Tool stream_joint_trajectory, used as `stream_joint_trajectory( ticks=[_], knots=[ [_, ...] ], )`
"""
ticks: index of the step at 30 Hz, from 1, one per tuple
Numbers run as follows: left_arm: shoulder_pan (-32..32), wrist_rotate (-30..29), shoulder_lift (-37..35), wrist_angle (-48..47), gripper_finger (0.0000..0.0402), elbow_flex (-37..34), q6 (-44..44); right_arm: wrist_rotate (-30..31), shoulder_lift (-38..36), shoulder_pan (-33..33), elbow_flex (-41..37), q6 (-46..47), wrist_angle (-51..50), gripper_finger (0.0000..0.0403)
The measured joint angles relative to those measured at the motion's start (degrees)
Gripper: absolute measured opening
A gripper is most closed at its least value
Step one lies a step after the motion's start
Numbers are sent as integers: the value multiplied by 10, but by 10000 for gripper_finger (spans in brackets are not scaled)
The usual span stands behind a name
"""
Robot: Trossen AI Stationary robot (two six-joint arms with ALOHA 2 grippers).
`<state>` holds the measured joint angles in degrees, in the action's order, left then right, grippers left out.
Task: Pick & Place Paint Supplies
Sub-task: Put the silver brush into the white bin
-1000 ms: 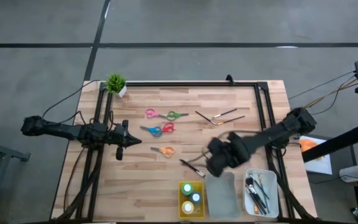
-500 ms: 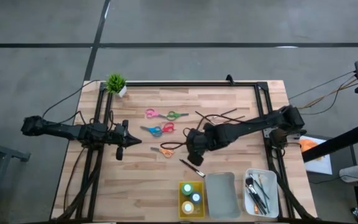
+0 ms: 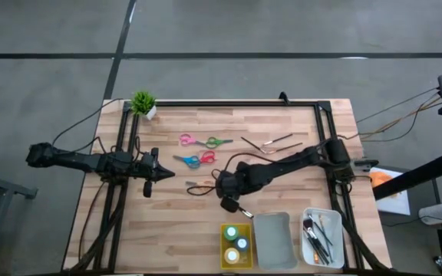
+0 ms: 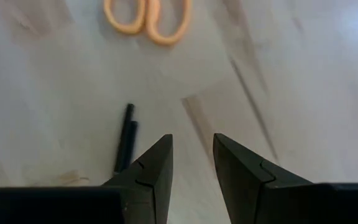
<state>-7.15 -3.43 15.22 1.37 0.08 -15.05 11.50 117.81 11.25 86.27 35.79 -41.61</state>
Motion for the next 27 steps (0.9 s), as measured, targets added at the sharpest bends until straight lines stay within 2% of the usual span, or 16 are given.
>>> stream_joint_trajectory(
  ticks=[6,16,27],
  knots=[
    [0,0,0,0,0,0,0,-27,32,-2,24,-2,-1,114],
    [0,0,0,0,0,0,0,-69,33,-1,23,-2,27,114],
    [0,0,0,0,0,0,0,-72,33,0,8,0,45,114]
  ],
)
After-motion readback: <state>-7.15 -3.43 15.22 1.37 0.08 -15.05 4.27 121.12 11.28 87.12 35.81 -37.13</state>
